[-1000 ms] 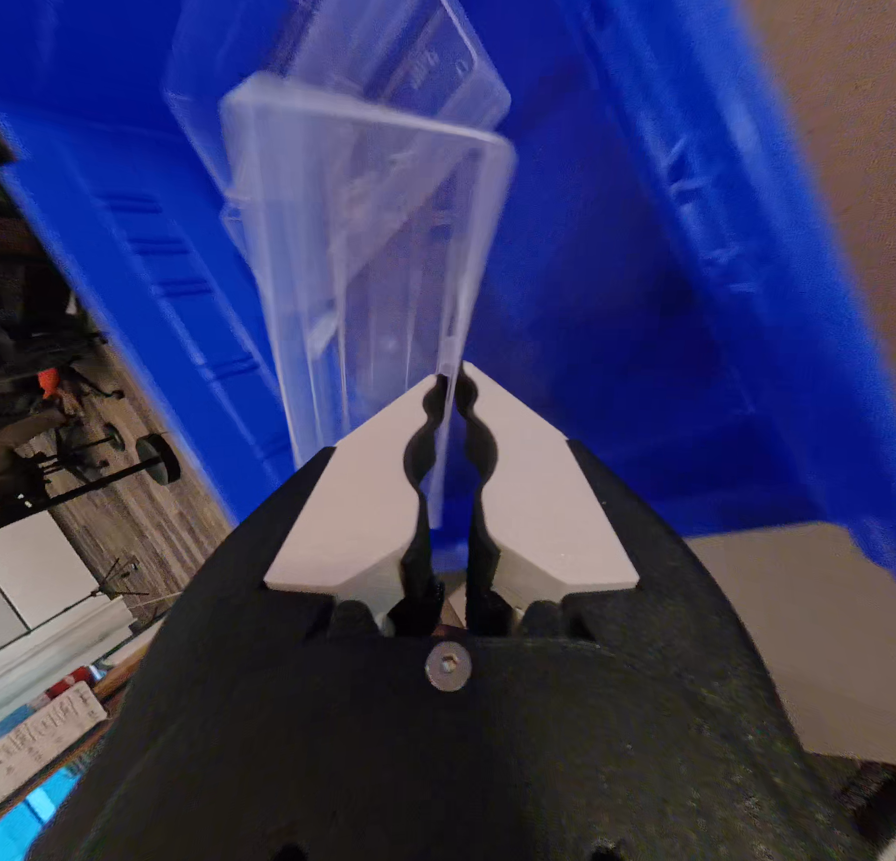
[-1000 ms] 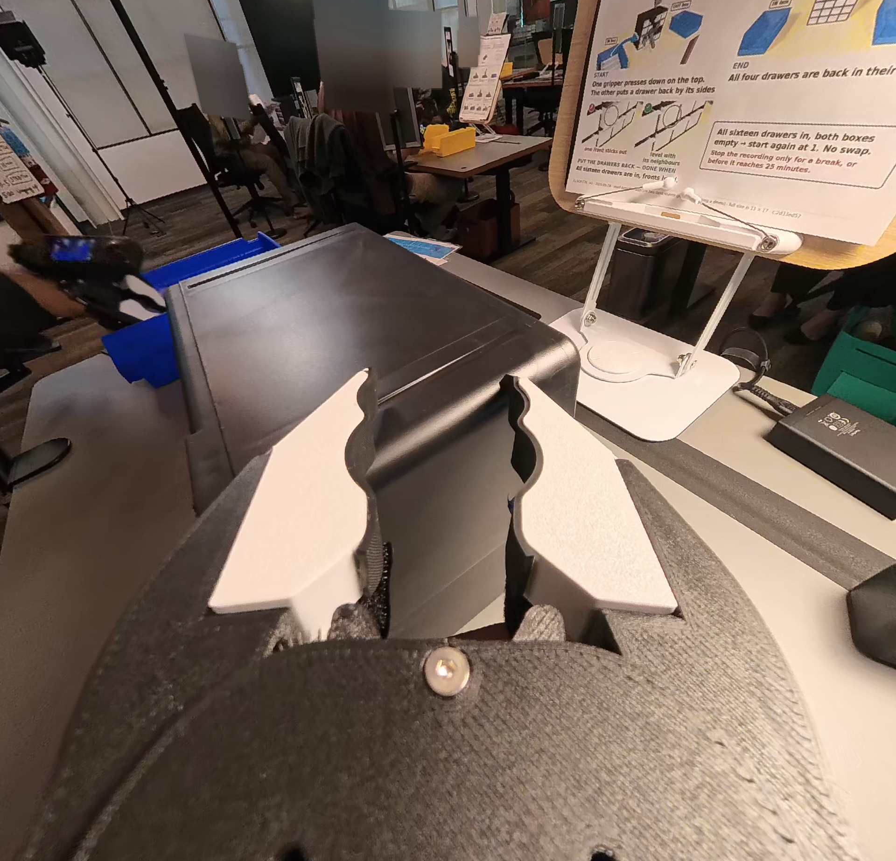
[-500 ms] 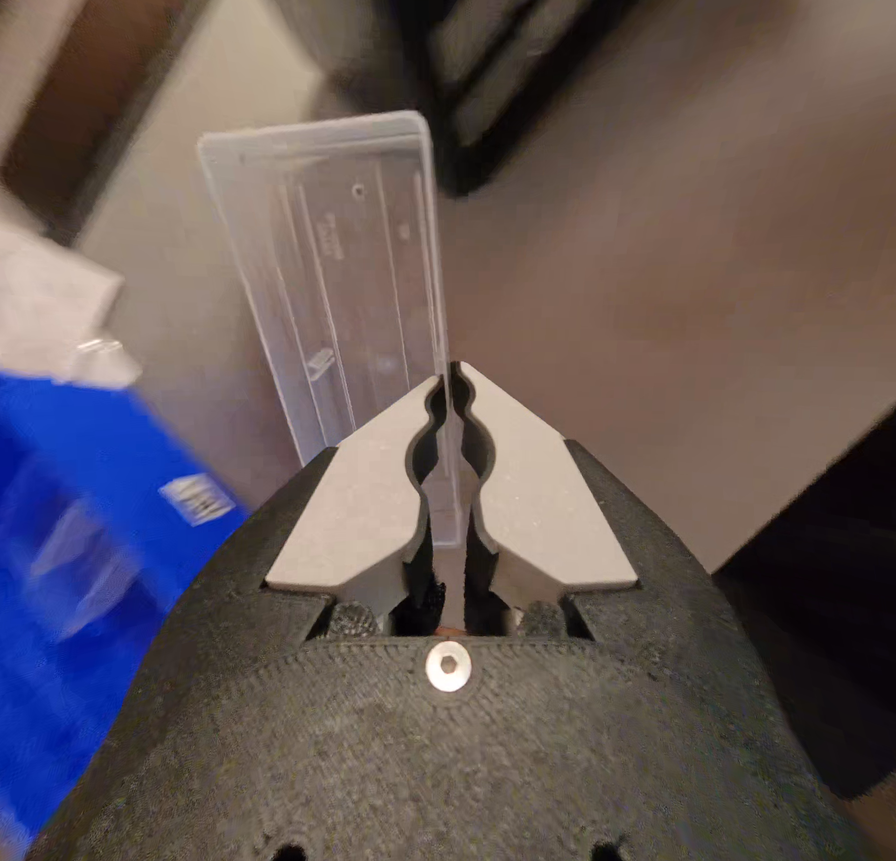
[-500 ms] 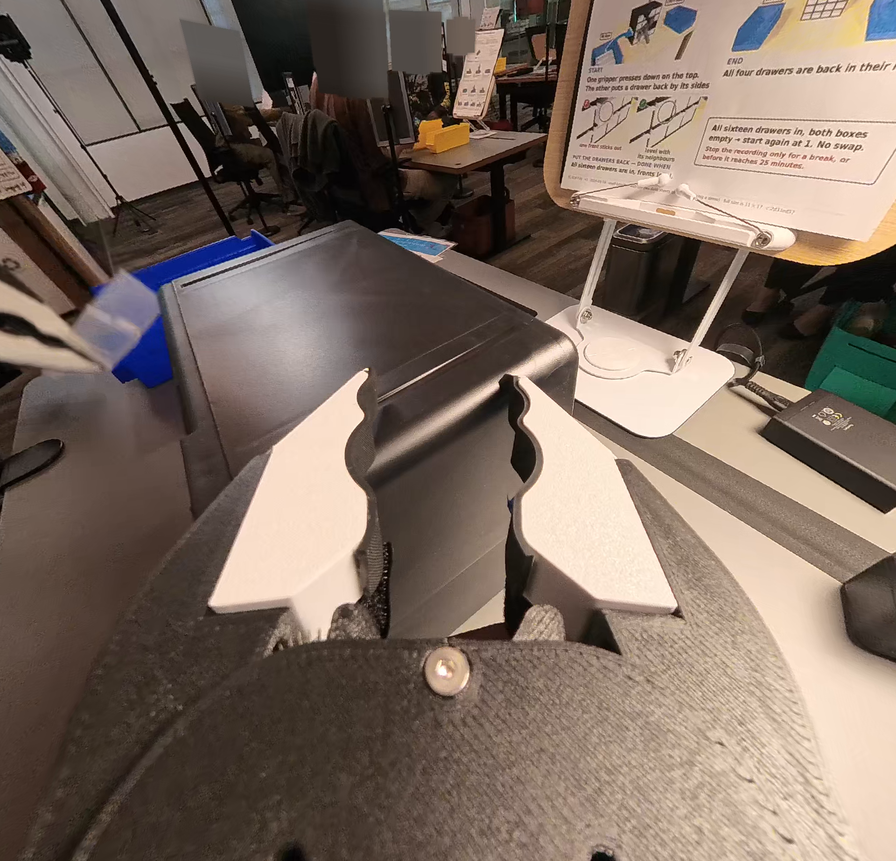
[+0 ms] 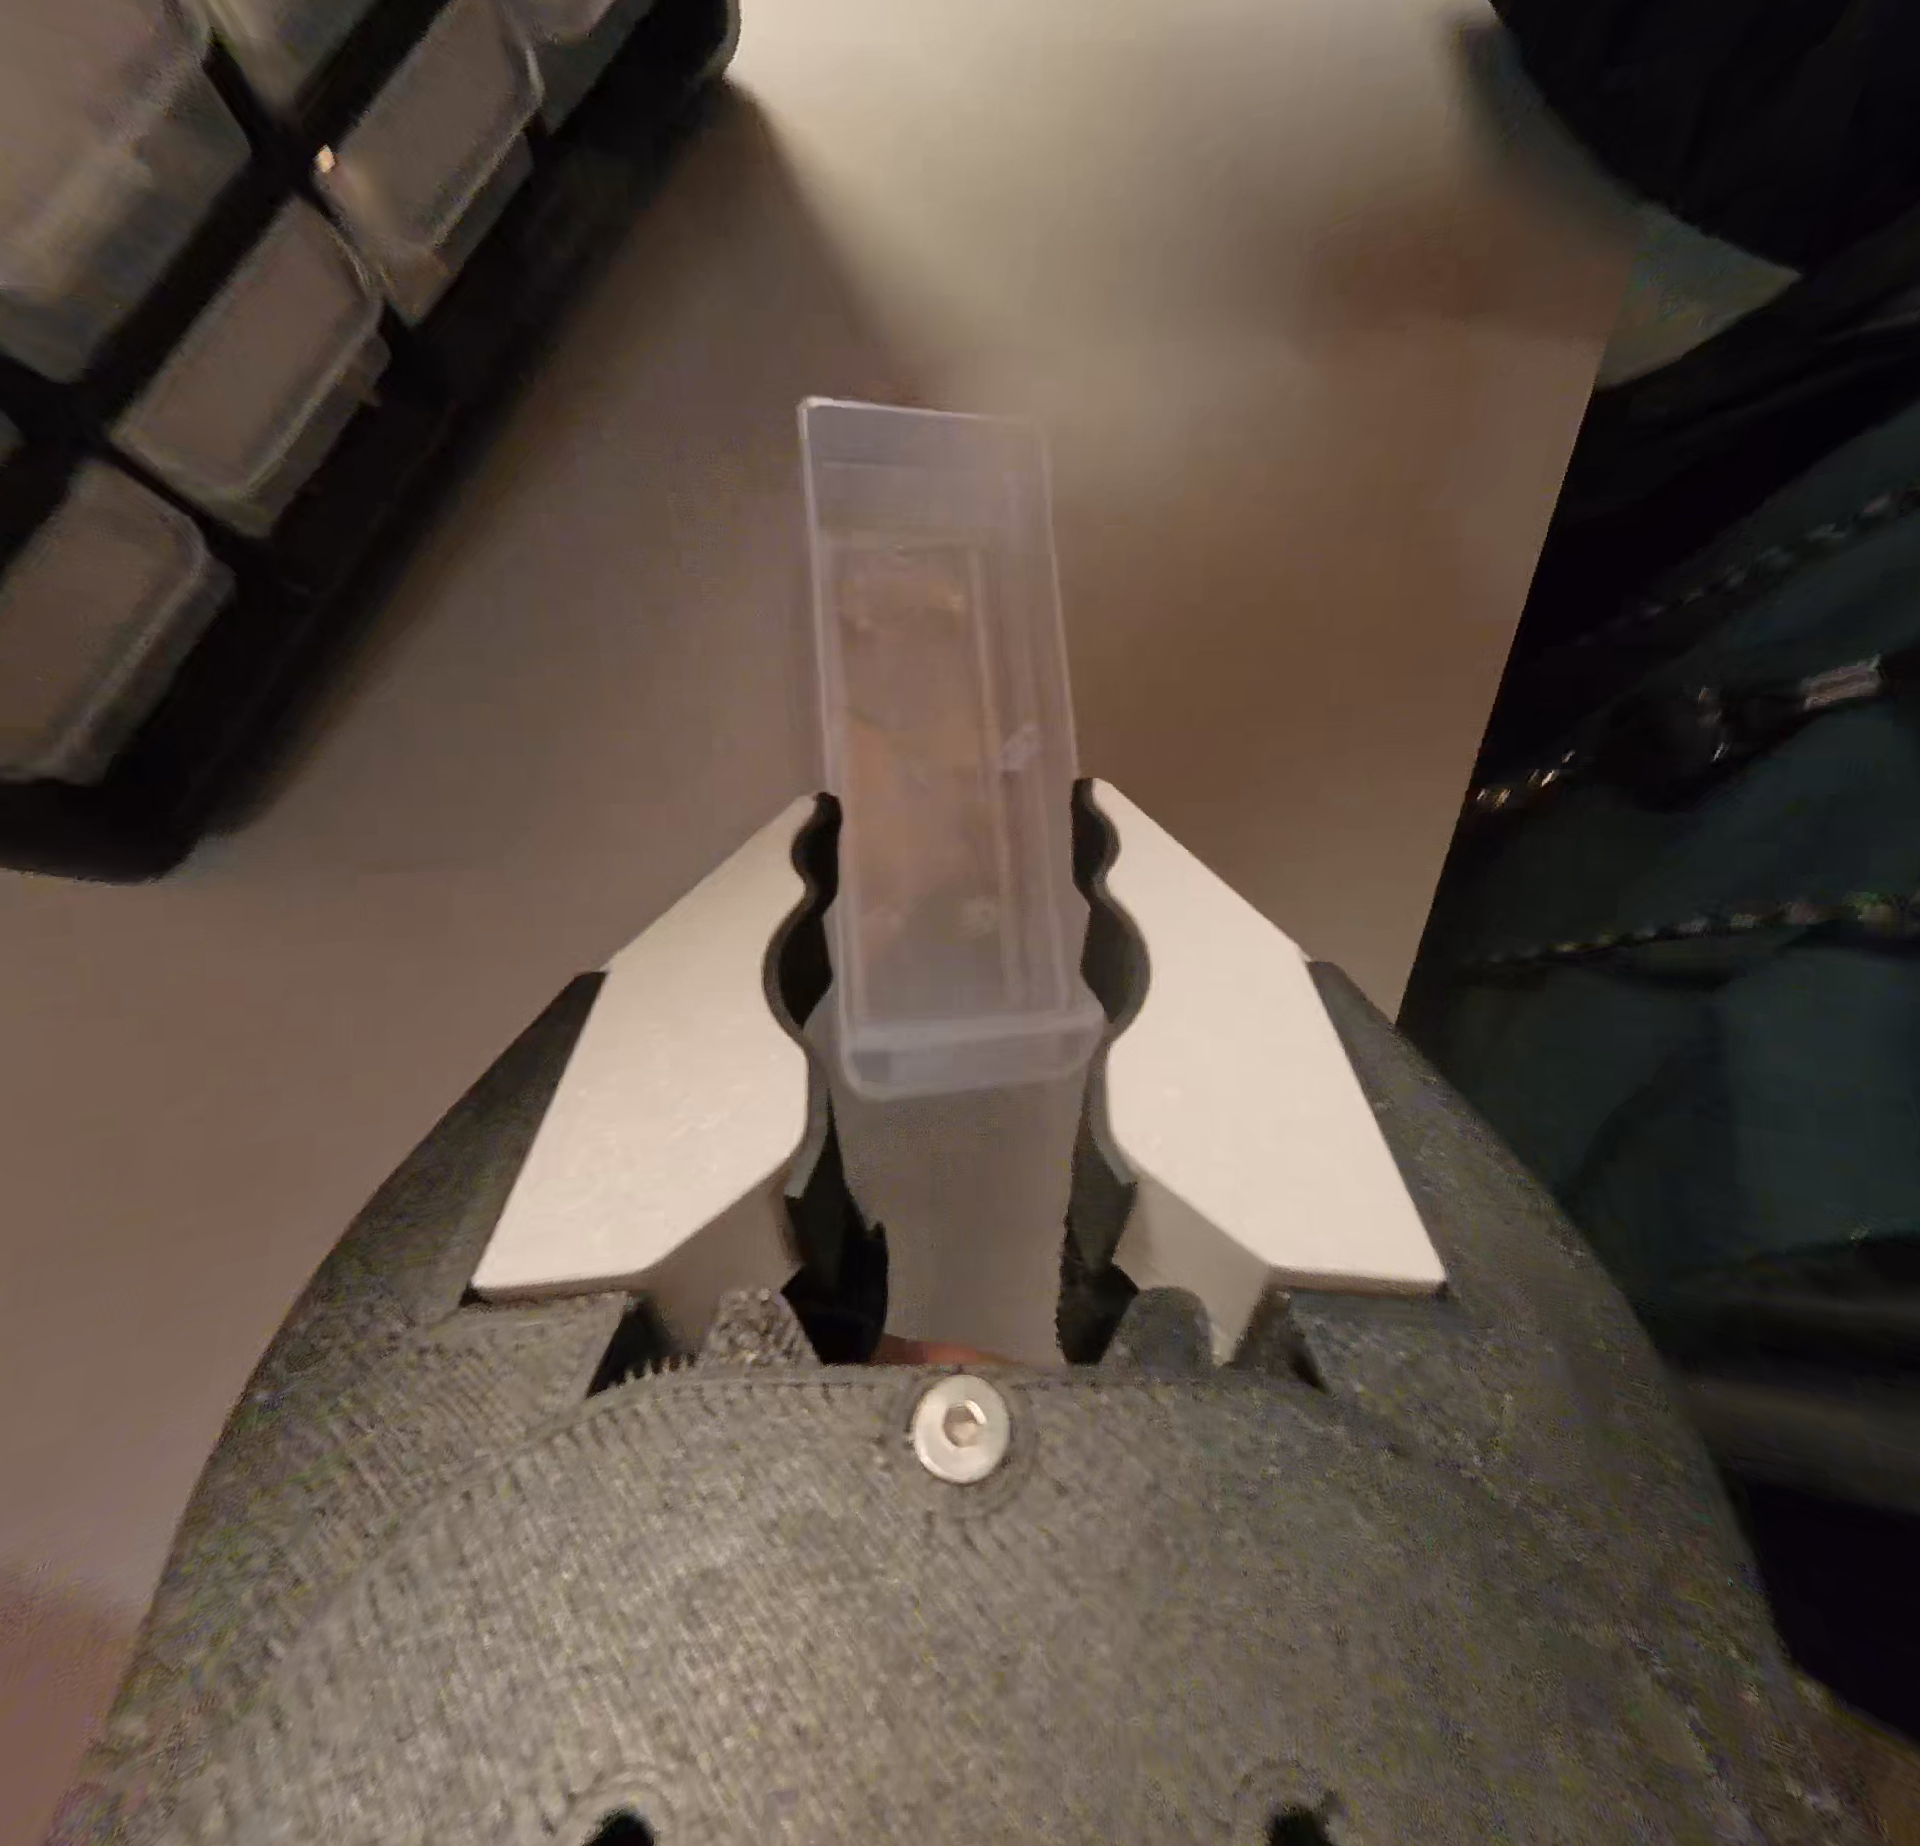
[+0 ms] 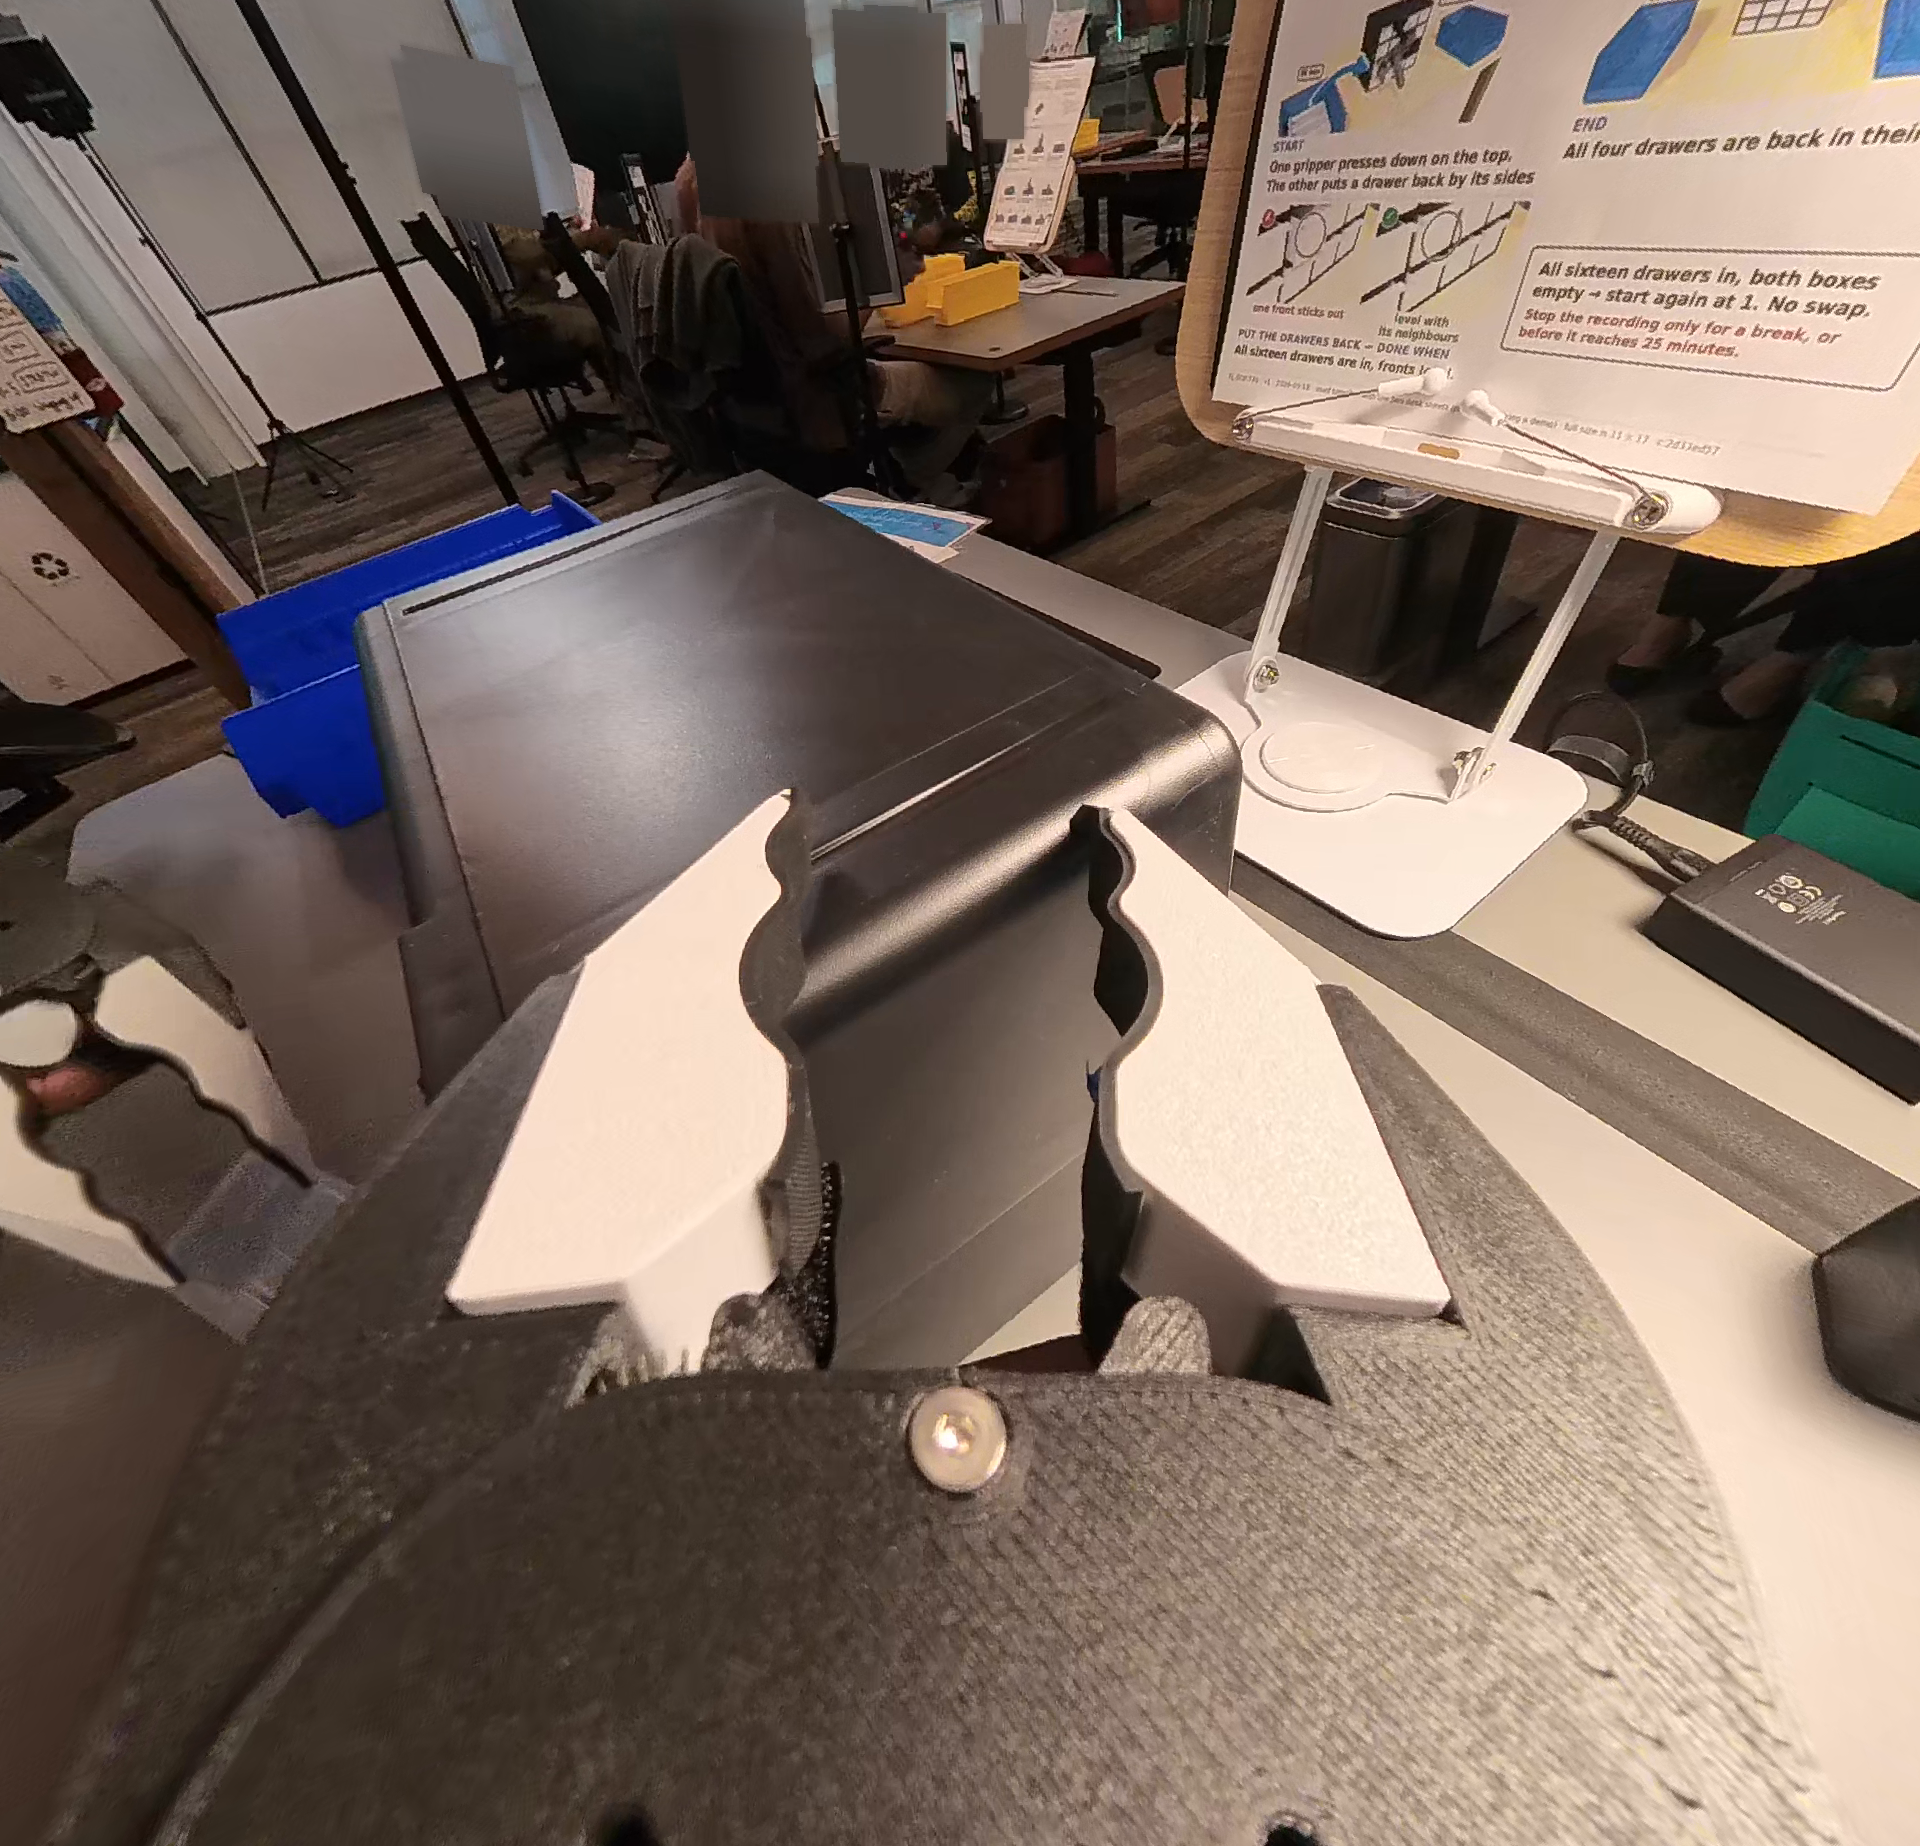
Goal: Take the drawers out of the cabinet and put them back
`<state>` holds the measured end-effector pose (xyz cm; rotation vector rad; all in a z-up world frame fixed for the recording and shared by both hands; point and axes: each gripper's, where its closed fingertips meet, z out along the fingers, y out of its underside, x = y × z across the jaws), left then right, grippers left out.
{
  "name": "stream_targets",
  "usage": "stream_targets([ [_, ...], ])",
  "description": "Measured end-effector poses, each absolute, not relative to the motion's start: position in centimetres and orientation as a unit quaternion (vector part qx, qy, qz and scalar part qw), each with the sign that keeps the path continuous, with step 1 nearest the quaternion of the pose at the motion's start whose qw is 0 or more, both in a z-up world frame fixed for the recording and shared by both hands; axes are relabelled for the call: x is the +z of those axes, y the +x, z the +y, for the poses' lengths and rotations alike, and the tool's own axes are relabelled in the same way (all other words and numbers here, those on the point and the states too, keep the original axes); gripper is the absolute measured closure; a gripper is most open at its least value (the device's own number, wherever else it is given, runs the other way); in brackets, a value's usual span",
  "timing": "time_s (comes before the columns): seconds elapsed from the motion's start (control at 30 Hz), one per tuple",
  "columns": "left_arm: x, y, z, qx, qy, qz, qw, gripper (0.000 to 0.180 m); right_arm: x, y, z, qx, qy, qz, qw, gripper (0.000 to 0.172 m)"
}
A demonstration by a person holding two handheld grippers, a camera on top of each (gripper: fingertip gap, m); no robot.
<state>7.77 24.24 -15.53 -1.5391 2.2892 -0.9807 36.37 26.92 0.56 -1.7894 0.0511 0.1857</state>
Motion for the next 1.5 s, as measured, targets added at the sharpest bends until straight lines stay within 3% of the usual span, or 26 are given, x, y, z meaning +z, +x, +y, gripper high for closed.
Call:
stream_targets([
  [0.03, -15.1, 7.5, 24.6, -0.325, -0.502, 0.792, 0.122, 0.130, 0.6, 36.4, 26.9, 0.081, -0.779, 0.022, 0.622, 0.115],
  [0.17, -14.6, 5.2, 26.3, -0.268, -0.358, 0.876, 0.181, 0.124, 0.5, 36.4, 27.0, 0.081, -0.779, 0.023, 0.622, 0.115],
  [0.37, -17.3, 3.2, 26.4, -0.203, -0.217, 0.940, 0.170, 0.130, 0.6, 36.3, 27.0, 0.080, -0.779, 0.022, 0.622, 0.115],
  [0.53, -18.5, 4.8, 25.5, -0.198, -0.160, 0.946, 0.200, 0.127, 0.6, 36.1, 26.9, 0.080, -0.780, 0.017, 0.621, 0.115],
  [0.73, -18.9, 5.7, 23.9, -0.201, -0.123, 0.943, 0.235, 0.138, 0.6, 36.3, 26.9, 0.082, -0.779, 0.019, 0.621, 0.115],
  [0.97, -19.4, 5.7, 22.5, -0.216, -0.114, 0.947, 0.210, 0.138, 0.7, 36.1, 26.9, 0.082, -0.779, 0.016, 0.621, 0.115],
  [1.17, -19.7, 6.1, 20.2, -0.241, -0.104, 0.941, 0.215, 0.152, 0.7, 36.1, 26.8, 0.083, -0.780, 0.015, 0.620, 0.116],
  [1.5, -17.7, 5.7, 17.5, -0.270, -0.156, 0.933, 0.178, 0.123, 0.7, 36.0, 26.8, 0.084, -0.780, 0.014, 0.620, 0.116],
])
